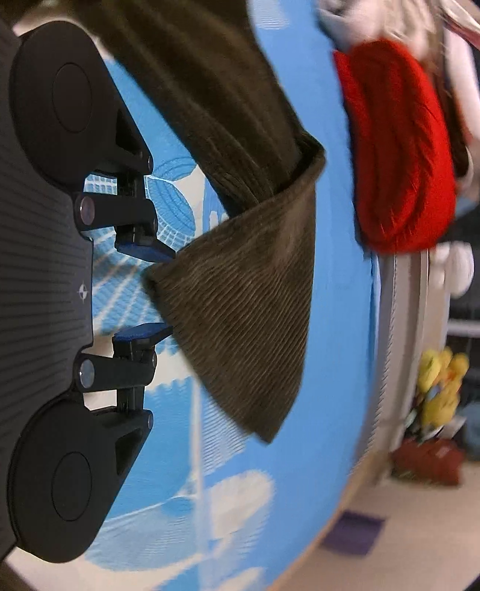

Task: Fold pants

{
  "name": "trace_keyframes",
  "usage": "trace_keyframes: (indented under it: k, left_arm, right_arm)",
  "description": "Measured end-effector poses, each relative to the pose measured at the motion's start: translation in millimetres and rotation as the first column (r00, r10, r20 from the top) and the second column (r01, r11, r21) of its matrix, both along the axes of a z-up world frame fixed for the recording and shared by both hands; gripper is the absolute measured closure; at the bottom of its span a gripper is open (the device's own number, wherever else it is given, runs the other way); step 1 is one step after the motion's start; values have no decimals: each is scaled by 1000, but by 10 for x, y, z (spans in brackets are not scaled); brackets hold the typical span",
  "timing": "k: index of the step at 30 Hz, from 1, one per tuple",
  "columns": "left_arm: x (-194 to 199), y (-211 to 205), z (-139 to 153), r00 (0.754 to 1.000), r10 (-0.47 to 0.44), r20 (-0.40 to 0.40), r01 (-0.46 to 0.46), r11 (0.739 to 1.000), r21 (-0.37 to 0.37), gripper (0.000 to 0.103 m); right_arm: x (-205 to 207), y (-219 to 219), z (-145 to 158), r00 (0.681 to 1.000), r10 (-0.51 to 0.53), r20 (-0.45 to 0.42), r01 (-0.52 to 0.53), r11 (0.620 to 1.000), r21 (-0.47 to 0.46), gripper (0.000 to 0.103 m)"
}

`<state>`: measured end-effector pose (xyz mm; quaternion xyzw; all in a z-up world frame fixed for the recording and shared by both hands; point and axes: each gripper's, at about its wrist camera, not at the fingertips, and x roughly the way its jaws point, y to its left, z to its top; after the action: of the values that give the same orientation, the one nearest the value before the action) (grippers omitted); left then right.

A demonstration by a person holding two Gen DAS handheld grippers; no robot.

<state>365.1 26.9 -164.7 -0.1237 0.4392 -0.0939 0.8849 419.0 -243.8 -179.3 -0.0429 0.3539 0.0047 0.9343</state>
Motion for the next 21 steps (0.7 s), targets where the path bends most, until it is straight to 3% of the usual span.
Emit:
trace_keyframes:
  k: [2, 4, 8, 10, 11, 14, 18, 21]
  left_arm:
    - [52, -58, -81, 1000, -9, -15, 9, 1000, -6, 49]
    - [92, -135, -163, 1000, -22, -22, 23, 999, 31, 48]
    - [128, -193, -262, 1000, -29, -7, 30, 995, 94, 51]
    - [154, -185, -282, 1000, -21, -6, 22, 993, 114, 67]
    - [159, -186, -285, 1000, -20, -6, 21, 991, 132, 72]
    - [145, -181, -274, 999, -43, -1, 42, 983, 178, 89]
    - [85, -124, -171, 996, -88, 13, 83, 976, 201, 94]
    - [31, -16, 2, 987, -158, 27, 150, 971, 188, 94]
  right_arm:
    - [67, 88, -63, 999, 39, 8, -39, 997, -68, 65]
    - [136, 151, -127, 998, 58, 4, -57, 989, -138, 65]
    - [239, 180, -258, 996, 86, -34, -91, 978, -189, 66]
    - [251, 191, -293, 993, 110, -29, -114, 970, -215, 72]
    - [249, 186, -291, 991, 128, -27, -130, 966, -223, 85]
    - [228, 127, -213, 989, 146, -5, -143, 967, -211, 89]
    - [161, -124, 238, 994, 93, 63, -85, 989, -123, 90]
    - [90, -393, 880, 989, 62, 135, -53, 996, -69, 90]
